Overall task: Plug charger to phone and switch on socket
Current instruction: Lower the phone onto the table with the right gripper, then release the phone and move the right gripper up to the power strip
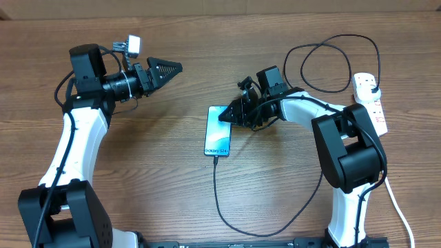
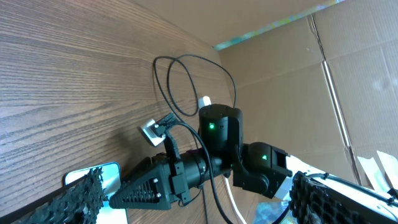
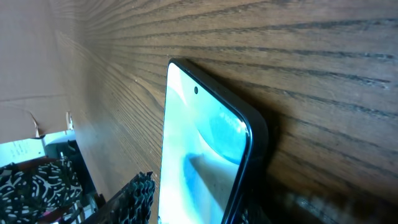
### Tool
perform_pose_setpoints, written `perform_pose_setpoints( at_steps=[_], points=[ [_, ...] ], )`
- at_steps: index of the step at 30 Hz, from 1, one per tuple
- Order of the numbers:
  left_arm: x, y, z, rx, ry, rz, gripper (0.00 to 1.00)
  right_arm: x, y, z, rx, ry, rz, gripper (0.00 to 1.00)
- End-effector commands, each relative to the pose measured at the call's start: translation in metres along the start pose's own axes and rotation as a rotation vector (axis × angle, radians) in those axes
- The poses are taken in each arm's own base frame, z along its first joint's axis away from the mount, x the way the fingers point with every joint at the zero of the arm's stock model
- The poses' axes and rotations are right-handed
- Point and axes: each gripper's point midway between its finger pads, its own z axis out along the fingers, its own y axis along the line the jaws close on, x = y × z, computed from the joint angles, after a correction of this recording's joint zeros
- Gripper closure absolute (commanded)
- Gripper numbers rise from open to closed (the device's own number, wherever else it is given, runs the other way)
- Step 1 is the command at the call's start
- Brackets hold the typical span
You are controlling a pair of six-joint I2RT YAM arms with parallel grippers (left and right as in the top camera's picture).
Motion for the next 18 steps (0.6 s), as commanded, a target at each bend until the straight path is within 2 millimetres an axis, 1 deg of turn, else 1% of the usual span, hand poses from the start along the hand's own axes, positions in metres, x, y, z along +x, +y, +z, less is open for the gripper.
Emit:
perform_pose_setpoints(
  at_steps=[1,4,6,8,10,18],
  points=[
    [-0.0044,-0.0090,-0.0023,0.002,-0.013,0.043,0.00,0.0041,-0.0432,0.0047,0.171,-0.019,0.052,0.56],
    [-0.0044,-0.0090,-0.0023,0.002,-0.013,0.043,0.00,0.0047,-0.0435,0.0046,0.172,-0.018,0.054,0.55],
    [-0.0043,-0.0089,-0.0023,0.002,-0.012,0.043,0.00,0.0047,-0.0436,0.0045,0.172,-0.018,0.054,0.49],
    [-0.0044,-0.0090,-0.0023,0.002,-0.013,0.043,0.00,0.0049,-0.0449,0.0043,0.180,-0.018,0.057,0.39],
    [-0.0044,-0.0090,-0.0023,0.002,-0.013,0.043,0.00,0.0053,-0.0492,0.0034,0.203,-0.022,0.073,0.34],
    [-0.0044,-0.0090,-0.0023,0.002,-0.013,0.043,0.00,0.0072,-0.0516,0.0028,0.217,-0.017,0.089,0.32]
  ],
)
